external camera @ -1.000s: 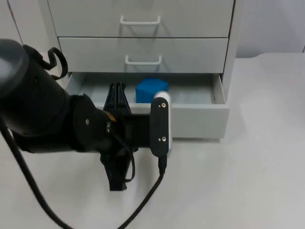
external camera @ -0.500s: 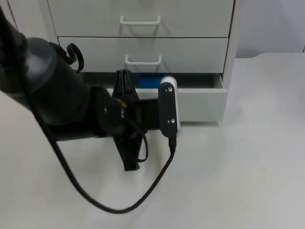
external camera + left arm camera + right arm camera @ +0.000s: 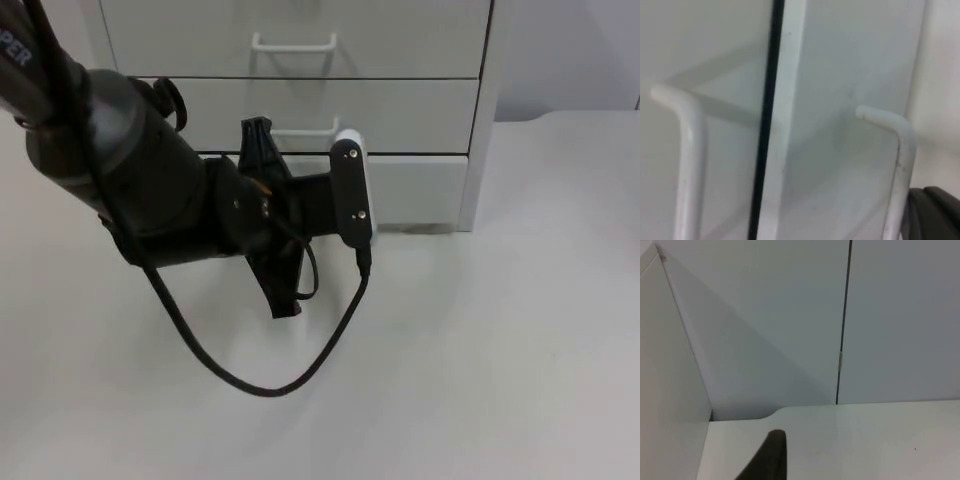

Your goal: Open the drawer with the left hand, place the block into the drawer with the right hand, then close the drawer with the left hand.

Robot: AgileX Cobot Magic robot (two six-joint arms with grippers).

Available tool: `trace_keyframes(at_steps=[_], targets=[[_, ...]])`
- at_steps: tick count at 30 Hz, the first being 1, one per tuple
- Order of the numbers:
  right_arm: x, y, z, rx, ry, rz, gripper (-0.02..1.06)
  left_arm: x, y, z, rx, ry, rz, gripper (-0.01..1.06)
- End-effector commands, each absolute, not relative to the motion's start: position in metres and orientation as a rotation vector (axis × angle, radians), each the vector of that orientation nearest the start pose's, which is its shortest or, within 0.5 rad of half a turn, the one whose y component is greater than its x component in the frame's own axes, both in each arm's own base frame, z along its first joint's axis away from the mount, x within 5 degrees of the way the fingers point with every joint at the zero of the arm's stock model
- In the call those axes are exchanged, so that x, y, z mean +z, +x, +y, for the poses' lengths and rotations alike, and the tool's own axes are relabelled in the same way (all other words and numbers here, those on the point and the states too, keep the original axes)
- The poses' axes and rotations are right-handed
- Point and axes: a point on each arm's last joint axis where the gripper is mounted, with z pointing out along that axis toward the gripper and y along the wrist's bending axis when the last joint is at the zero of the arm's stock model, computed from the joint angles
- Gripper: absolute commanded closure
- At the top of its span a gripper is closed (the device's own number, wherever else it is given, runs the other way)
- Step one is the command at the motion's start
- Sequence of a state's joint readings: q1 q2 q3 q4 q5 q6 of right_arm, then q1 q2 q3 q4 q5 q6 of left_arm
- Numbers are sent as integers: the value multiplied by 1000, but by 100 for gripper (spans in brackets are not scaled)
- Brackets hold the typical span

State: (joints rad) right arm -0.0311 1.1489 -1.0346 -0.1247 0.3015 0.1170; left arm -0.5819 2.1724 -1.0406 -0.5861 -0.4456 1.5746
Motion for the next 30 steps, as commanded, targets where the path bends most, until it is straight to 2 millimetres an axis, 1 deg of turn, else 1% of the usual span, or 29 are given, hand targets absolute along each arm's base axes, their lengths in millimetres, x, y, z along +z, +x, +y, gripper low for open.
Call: trace_keyframes(at_steps=[1,3,6,10,14,16,20,24,28,29,30], targets=[[384,255,-13,-61,56,1884,2,86,363,-201,573,1418,1644,105],[384,255,-13,-61,56,1884,2,87,363,-201,579,1401,1646,105],[384,255,-13,-61,56,1884,2,88,368,-197,643,1321,1630,105],[384,255,-13,-61,56,1884,2,86,371,-199,610,1332,1654,105],[384,255,-13,-61,56,1884,2,84,374,-199,623,1313,1649,105],[384,255,-13,-61,56,1884,2,82,373,-200,602,1329,1665,105],[384,255,-13,-61,55,1881,2,81,373,-199,599,1303,1695,105],[384,255,-13,-61,55,1881,2,85,370,-201,582,1294,1726,105],[384,255,-13,-61,55,1881,2,93,351,-195,583,1319,1737,105],[384,255,-13,-61,55,1881,2,93,351,-195,583,1319,1737,105],[384,255,-13,-61,55,1881,2,95,345,-191,582,1328,1745,105]])
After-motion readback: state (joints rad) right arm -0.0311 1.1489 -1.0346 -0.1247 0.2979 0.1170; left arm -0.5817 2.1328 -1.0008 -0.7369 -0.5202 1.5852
